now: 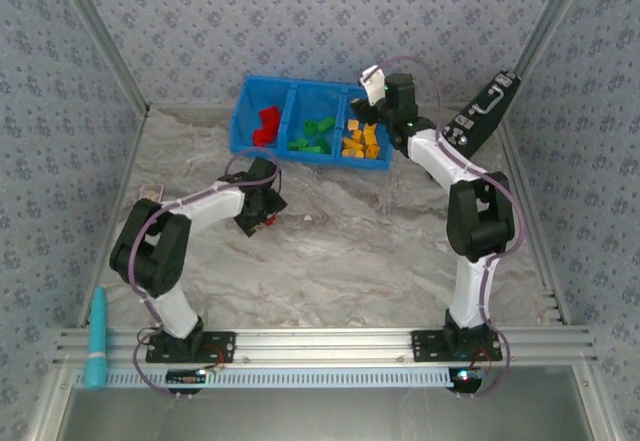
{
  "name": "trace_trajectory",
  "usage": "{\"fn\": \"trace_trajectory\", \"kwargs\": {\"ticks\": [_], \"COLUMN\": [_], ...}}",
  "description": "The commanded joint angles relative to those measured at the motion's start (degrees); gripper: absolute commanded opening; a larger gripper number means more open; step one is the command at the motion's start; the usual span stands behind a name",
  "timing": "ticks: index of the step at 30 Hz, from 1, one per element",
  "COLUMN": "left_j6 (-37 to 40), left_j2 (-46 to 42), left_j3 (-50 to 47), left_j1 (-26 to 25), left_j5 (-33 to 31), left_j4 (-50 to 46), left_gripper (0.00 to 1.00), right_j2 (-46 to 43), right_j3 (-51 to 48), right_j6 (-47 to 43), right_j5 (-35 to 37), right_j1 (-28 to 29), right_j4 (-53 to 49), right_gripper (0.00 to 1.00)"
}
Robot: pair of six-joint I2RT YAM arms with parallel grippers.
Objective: Sort the legos into containers by color
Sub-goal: Pick up the lego from the center of the table, then place the lego in the container.
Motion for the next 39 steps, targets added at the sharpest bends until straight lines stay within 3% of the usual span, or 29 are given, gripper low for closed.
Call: {"fn": "trace_trajectory", "kwargs": {"ticks": [1,4,9,14,19,24,29,33,39], "left_j6": [-0.8,-1.1,-0.2,0.8,8.4,20.3,28.7,29.5,29.9], "left_j2": [2.5,3.2,1.5,-1.0,-5.3,-4.2,3.5,11.1,25.2], "left_j3": [1.6,1.1,0.0,-1.1,5.1,19.8,30.9,36.9,51.3], "left_j1": [-0.1,-0.1,-0.2,-0.4,-0.1,1.4,4.6,7.3,8.3], "left_j5": [-1.7,-1.6,-2.4,-2.8,-6.1,-10.2,-11.0,-11.3,-8.8], "left_j4": [1.7,2.4,1.6,-0.4,-4.3,-4.3,2.3,9.5,8.8], "left_gripper": [0.76,0.67,0.37,0.23,0.19,0.18,0.17,0.17,0.18], "right_j2": [-4.3,-6.3,-7.3,-7.0,-8.4,-11.5,-16.0,-21.0,-27.1], "right_j3": [-2.6,-4.9,-7.0,-7.5,-9.1,-14.1,-19.8,-23.4,-29.6], "right_j6": [-0.7,-0.1,0.9,2.1,2.3,4.6,7.2,8.7,10.6], "right_j5": [-0.4,-0.5,-0.2,-0.1,0.3,0.7,1.1,2.1,2.3], "right_j1": [-1.0,-1.7,-2.3,-2.3,-2.4,-2.2,-1.7,-0.5,2.2], "right_j4": [0.1,0.8,2.3,3.3,3.1,3.4,2.8,0.9,-1.9], "right_gripper": [0.65,0.65,0.66,0.65,0.65,0.65,0.65,0.65,0.65]}}
